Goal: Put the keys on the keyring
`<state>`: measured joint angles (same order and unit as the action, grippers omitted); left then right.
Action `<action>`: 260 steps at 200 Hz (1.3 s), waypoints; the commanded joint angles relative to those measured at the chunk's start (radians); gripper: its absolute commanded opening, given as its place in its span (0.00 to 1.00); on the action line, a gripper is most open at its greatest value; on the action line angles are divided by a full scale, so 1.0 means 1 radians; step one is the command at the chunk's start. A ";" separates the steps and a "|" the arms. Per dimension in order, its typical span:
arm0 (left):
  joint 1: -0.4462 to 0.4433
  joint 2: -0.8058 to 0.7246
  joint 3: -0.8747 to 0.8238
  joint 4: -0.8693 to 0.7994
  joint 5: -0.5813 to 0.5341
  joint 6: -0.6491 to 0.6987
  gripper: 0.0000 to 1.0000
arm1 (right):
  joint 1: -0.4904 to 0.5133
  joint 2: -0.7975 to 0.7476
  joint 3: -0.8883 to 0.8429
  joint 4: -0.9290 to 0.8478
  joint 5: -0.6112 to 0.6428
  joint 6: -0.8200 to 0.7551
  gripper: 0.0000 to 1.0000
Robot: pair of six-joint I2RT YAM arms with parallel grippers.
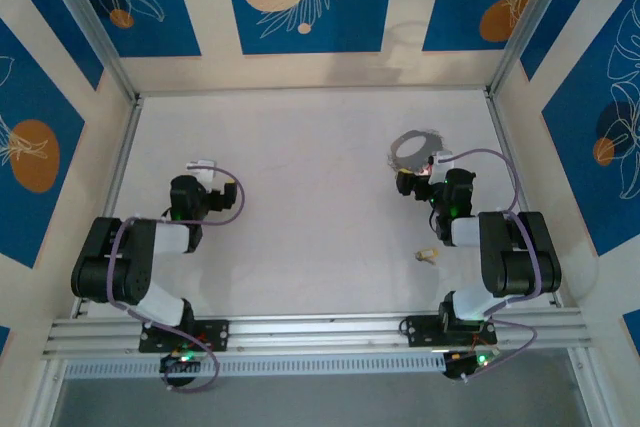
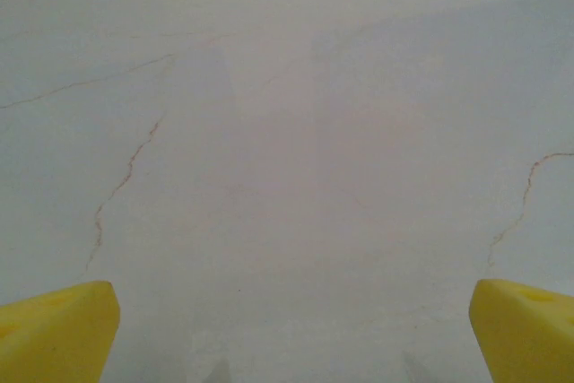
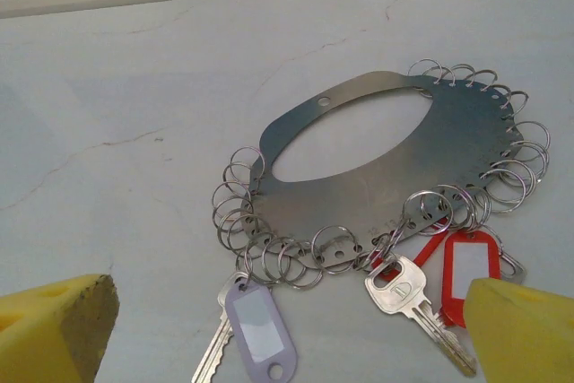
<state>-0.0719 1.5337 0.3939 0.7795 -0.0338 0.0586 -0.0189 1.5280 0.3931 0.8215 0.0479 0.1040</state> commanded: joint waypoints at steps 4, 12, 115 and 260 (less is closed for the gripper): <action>0.003 0.002 0.014 0.041 0.005 -0.006 1.00 | 0.014 -0.006 -0.015 0.061 -0.036 -0.024 0.99; 0.003 0.001 0.014 0.042 0.005 -0.006 1.00 | 0.015 -0.006 -0.021 0.071 -0.040 -0.029 0.99; 0.004 0.002 0.014 0.042 0.006 -0.007 1.00 | 0.000 -0.008 -0.030 0.084 0.049 0.030 0.99; -0.005 -0.409 0.526 -1.155 -0.065 -0.397 1.00 | -0.102 -0.768 0.021 -0.733 -0.036 0.401 0.99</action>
<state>-0.0750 1.1534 0.7670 0.0772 -0.0559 -0.1398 -0.1219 0.6743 0.3290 0.3500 0.0864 0.4072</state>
